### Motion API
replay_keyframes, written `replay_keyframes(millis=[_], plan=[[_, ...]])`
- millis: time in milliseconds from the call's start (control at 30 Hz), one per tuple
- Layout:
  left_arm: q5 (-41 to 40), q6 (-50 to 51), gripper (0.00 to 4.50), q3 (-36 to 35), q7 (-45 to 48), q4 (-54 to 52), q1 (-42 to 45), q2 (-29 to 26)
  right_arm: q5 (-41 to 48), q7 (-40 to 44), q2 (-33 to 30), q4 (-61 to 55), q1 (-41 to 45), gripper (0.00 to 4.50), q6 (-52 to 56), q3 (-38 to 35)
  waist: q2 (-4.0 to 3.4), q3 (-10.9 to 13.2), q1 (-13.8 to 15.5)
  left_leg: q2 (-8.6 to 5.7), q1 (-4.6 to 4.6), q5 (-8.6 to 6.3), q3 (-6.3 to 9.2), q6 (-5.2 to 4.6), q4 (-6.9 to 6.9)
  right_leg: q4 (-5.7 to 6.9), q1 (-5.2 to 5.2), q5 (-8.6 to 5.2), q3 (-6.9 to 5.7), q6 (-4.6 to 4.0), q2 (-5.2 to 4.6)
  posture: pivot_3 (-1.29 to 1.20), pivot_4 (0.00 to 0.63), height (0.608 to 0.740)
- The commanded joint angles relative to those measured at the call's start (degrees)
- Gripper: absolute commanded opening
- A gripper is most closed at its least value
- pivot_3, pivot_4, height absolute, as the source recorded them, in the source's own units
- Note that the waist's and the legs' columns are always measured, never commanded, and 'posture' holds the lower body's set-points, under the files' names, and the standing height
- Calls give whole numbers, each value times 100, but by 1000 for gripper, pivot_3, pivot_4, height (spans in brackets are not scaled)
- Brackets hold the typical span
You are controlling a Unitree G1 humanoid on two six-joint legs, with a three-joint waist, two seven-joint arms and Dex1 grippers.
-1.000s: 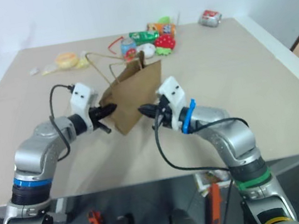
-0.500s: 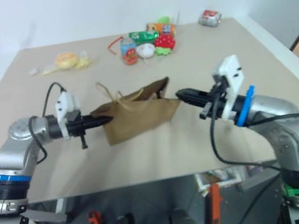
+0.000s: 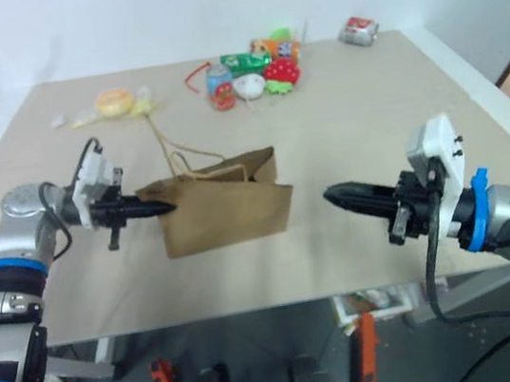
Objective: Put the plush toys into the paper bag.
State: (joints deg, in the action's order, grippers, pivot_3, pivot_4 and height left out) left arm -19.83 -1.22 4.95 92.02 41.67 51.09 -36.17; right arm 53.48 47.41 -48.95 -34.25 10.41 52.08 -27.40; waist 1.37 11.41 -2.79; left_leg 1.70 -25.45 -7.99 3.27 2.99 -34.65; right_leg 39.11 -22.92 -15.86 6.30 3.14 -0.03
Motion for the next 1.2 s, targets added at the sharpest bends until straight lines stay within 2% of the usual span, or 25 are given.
replay_keyframes(millis=[33, 100, 133, 233, 267, 400, 500, 667, 733, 800, 867, 933, 1100, 1200], plan=[[120, -408, 314, -53, 48, 533, 371, 138, 218, -265, 10, -275, 73, 0, -37, 104, 0, 0, -1, 0, 0, 0, 0, 0, 0, 0, 0, 1, 0, 1, 0, 0, 150, 740], [208, -526, 1072, -72, 34, 717, 432, 281, 229, -337, 27, -304, 76, 0, -65, 223, 0, 0, 1, -2, 0, 1, -1, -2, -2, 0, 1, 2, 1, 2, -1, 0, 150, 740], [219, -538, 1293, -89, 17, 771, 462, 333, 232, -354, 21, -308, 72, 0, -78, 256, 0, 0, 2, -2, 0, 1, -1, -2, -2, 0, 1, 2, 1, 2, -2, 0, 150, 740], [168, -495, 2618, -197, -26, 863, 577, 453, 260, -403, -13, -275, 84, 0, -102, 306, 0, 0, 2, -2, -1, 1, 0, -2, -1, 0, 0, 2, 1, 2, -1, 0, 150, 740], [148, -479, 2826, -252, -60, 893, 620, 475, 262, -407, -28, -255, 86, 0, -107, 315, 1, 0, 2, -2, -3, 1, 0, -2, -2, 0, 0, 2, 1, 2, -1, 0, 150, 740], [105, -424, 4457, -474, -233, 999, 772, 387, 258, -376, -78, -140, 100, 0, -130, 333, 1, 0, 2, -2, -6, 1, 2, -2, -2, 0, -1, 2, 0, 3, -1, 0, 150, 740], [-27, 48, 4457, -638, -199, 720, 808, 153, 208, -273, -134, 26, 153, 0, -173, 367, 1, 0, 0, -2, -6, 2, 3, -2, -2, 0, -2, 2, -1, 3, 0, 0, 150, 740], [-399, 1499, 4457, -812, -372, -285, 685, -143, 96, -84, -228, 359, 267, 0, -277, 440, 0, 0, -33, 1, -6, 2, 3, -2, -2, 1, -4, 3, -2, 4, 2, 0, 150, 740], [-497, 2558, 4457, -808, -645, -817, 550, -424, -6, 10, -272, 576, 329, 0, -354, 493, 0, 0, -28, 2, -6, 2, 5, -2, -1, 1, -3, 3, -3, 4, 2, 0, 150, 740], [-933, 3623, 4457, -1168, -1051, -1460, 312, -708, -99, 87, -306, 839, 383, 0, -430, 483, 1, 0, -14, 1, -6, 2, 5, -2, -4, 2, -2, 3, -4, 4, 1, 0, 150, 740], [-1499, 4382, 4457, -1766, -1382, -2169, -110, -930, -211, 172, -338, 1059, 403, 0, -521, 481, 1, 0, -18, 1, -7, 2, 5, -2, -6, 2, -2, 3, -3, 4, 1, 0, 150, 740], [-1869, 4764, 4457, -2329, -1542, -2948, -901, -1117, -396, 277, -374, 1243, 346, 0, -651, 544, 0, 0, -41, 2, -6, 2, 4, -2, -5, 2, -2, 3, -2, 4, 0, 0, 150, 740], [-1961, 5204, 4457, -3166, -1985, -4111, -2713, -1337, -738, 502, -444, 1695, 373, 0, -936, 668, 0, 0, -134, 9, 0, 2, 5, -2, 2, 12, -5, -2, -9, -1, 0, 0, 150, 740], [-2163, 5452, 4457, -3610, -2301, -4465, -3281, -1363, -828, 612, -486, 1901, 542, 0, -1016, 708, 0, 1, -137, 9, 7, 6, 1, 0, 1, 12, 1, 2, -11, -8, -3, 0, 150, 740]])
